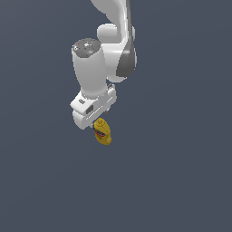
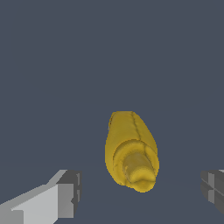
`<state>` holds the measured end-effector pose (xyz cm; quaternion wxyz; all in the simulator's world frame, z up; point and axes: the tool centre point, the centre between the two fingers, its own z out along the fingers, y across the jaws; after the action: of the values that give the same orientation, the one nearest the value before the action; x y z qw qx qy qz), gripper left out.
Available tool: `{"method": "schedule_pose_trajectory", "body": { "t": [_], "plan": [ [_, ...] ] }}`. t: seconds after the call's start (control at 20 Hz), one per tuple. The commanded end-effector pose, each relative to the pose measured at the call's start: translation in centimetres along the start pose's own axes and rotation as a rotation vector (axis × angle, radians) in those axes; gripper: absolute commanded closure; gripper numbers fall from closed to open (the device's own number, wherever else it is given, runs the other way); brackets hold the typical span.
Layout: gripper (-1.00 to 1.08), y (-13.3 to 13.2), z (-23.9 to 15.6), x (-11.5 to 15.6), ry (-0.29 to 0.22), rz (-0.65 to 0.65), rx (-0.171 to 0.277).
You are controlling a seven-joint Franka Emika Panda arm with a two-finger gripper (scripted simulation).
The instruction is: Pick up the object and move it to a goal position.
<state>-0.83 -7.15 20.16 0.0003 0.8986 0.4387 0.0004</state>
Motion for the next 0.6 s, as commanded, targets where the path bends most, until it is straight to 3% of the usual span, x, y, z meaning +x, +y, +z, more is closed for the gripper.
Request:
{"method": "schedule_pose_trajectory", "body": {
  "t": [0.0, 0.4, 0.45, 0.55],
  "plan": [
    [-0.92, -0.1, 1.3, 0.0, -0.001, -0.001, 0.001],
    [-0.92, 0.0, 3.1, 0.0, 0.000, -0.003, 0.001],
    [1.08, 0.0, 3.1, 0.0, 0.000, -0.003, 0.001],
    [1.08, 0.0, 3.1, 0.0, 0.000, -0.003, 0.001]
  ]
}}
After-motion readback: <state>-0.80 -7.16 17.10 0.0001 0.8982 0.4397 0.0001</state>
